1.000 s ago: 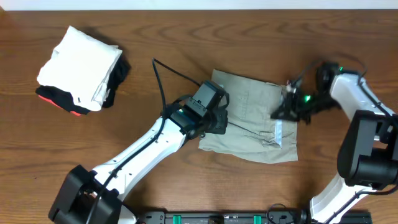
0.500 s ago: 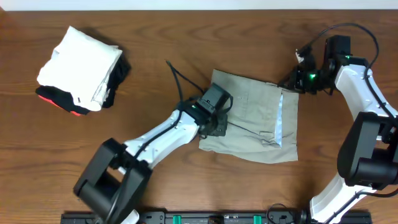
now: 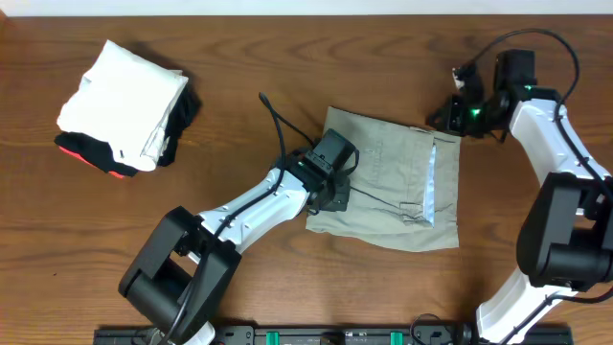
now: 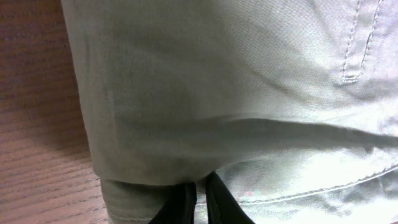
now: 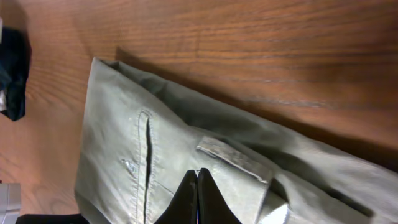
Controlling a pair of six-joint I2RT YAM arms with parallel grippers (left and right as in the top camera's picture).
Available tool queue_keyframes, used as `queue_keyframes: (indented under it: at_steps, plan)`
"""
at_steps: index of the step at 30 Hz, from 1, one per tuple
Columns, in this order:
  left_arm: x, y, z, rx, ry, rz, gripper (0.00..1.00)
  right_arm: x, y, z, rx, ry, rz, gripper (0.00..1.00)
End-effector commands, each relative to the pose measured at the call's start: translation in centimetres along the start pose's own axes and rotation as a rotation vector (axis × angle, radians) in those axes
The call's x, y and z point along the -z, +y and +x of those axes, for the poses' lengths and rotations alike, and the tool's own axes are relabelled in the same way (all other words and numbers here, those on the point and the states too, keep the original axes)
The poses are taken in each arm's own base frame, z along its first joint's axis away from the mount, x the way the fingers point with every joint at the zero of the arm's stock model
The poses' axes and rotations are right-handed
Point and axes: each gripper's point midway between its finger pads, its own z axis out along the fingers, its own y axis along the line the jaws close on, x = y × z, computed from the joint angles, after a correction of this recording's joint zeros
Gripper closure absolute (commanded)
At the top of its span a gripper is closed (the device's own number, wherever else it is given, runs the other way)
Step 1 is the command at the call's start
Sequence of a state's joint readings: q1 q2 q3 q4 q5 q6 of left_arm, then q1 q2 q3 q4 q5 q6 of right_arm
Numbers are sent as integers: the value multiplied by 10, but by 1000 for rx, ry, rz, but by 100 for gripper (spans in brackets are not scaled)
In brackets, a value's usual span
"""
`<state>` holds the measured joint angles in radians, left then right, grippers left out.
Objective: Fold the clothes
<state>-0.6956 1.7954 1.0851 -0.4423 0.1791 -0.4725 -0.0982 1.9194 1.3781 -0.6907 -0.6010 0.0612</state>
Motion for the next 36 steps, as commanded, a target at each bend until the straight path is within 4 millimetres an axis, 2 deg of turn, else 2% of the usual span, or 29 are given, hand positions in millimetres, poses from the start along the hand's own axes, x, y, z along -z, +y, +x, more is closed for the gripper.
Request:
queue_keyframes:
  at_steps: [1,5,8,10,15,18,20,23,27,30,32,33,36]
  plan:
    - [-4,5,-1,-2,3,-21,89,-11,5,13,-4,33,-8,99]
    - [-4,5,0,-1,5,-22,89,-24,3,23,12,36,-8,99]
    - [-4,5,0,-1,6,-22,89,-32,-6,31,14,30,9,99]
    - [-4,6,1,-1,7,-23,89,-36,-24,38,9,32,83,99]
    - [-5,7,2,-1,11,-26,89,-44,-81,66,-53,25,348,98]
    - [-5,7,2,0,12,-26,89,-49,-97,76,-43,-1,403,94]
    - [-5,7,2,-1,11,-26,89,-52,-100,76,-33,-23,402,92]
    - [-5,6,1,-19,8,-23,89,-53,-94,70,-35,-44,370,93]
    - [8,-1,-7,-33,-27,-3,90,-54,-70,57,-28,-44,254,92]
    - [40,-14,-22,-78,-107,40,89,-47,-48,43,-24,-40,171,88]
    - [66,-22,-32,-127,-176,71,87,-36,-32,32,-23,-37,132,80]
    - [82,-24,-37,-138,-215,85,84,-29,-25,26,-23,-34,125,78]
    - [124,-17,-51,-114,-323,105,64,-1,-5,11,3,-30,127,72]
